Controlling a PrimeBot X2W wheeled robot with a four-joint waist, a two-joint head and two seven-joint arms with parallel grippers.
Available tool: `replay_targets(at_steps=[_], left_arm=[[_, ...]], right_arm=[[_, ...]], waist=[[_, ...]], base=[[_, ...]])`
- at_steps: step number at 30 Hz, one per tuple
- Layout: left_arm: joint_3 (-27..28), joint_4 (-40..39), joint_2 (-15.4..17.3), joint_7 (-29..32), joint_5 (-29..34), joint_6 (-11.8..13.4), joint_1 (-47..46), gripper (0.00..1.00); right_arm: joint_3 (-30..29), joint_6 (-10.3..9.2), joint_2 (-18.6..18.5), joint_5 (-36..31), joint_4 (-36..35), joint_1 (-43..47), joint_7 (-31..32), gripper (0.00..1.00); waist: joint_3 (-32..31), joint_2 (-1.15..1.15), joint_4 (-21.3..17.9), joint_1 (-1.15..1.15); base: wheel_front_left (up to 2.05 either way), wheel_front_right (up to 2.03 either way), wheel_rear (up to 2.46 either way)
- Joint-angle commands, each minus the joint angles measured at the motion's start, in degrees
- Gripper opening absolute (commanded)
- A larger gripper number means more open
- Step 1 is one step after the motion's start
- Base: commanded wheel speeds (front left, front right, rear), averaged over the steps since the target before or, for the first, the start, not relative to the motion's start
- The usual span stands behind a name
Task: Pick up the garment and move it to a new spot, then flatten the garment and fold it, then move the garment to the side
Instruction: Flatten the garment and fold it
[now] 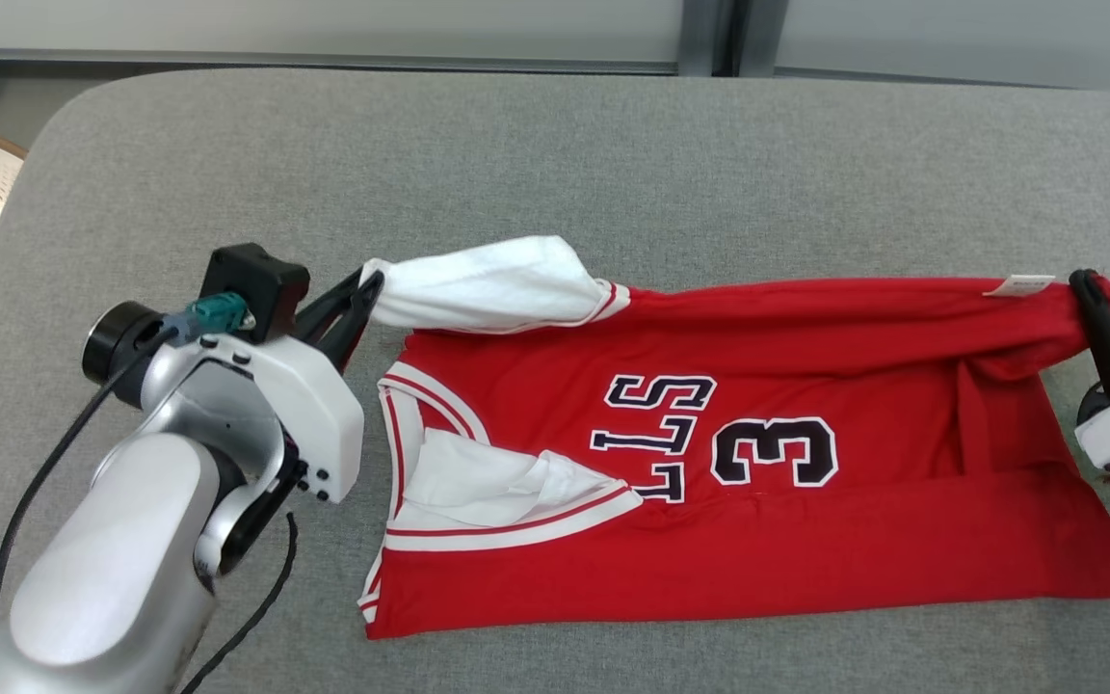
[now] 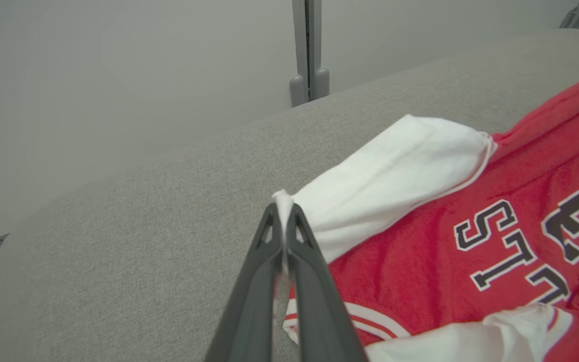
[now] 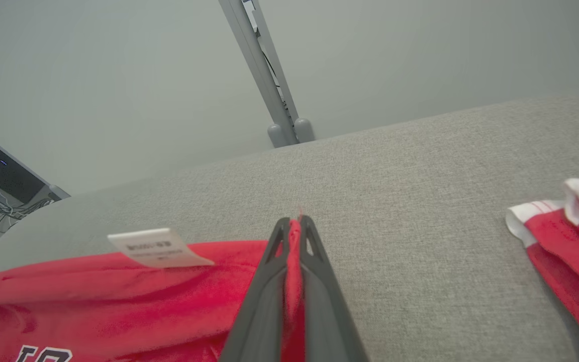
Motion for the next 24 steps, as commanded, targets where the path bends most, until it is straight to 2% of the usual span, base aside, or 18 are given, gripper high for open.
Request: replay_targets(at_steps=[1,6,11,20,24], left_arm=[[-0.1,-1.3,1.0,0.5,0.7,0.5,1.1,0.00],[-1.6,-9.2,4.3,5.3,0.2,1.7,7.5,0.00],[-3.4,-14.7,7.2,11.1,-2.0,1.3,13.6,0.00],[-6.9,-16.7,11.0,20.0,-4.0,1.4,19.7,0.00],[-7.7,-16.7,10.4,21.6,-5.3,1.5,20.6,0.00]], right_arm=[[0.2,-0.12,-0.5,0.7,-0.2,1.0,0.0,0.00],[1.9,-0.12,-2.3,3.7,-2.1,5.1,3.4,0.00],[3.7,-0.12,-4.2,6.0,-3.8,8.5,7.5,0.00],[6.0,-0.12,-5.9,9.1,-6.7,12.2,14.9,0.00],[6.3,-0.11,-6.2,9.8,-7.5,12.7,16.9,0.00]], waist=[[-1.1,0.00,0.4,0.00],[-3.4,0.00,0.5,0.00],[-5.2,0.00,0.1,0.00],[-6.8,0.00,-1.1,0.00],[-7.2,0.00,-1.6,0.00]], base=[[0.00,0.00,0.00],[0.00,0.00,0.00],[0.00,0.00,0.00],[0.00,0.00,0.00],[0.00,0.00,0.00]])
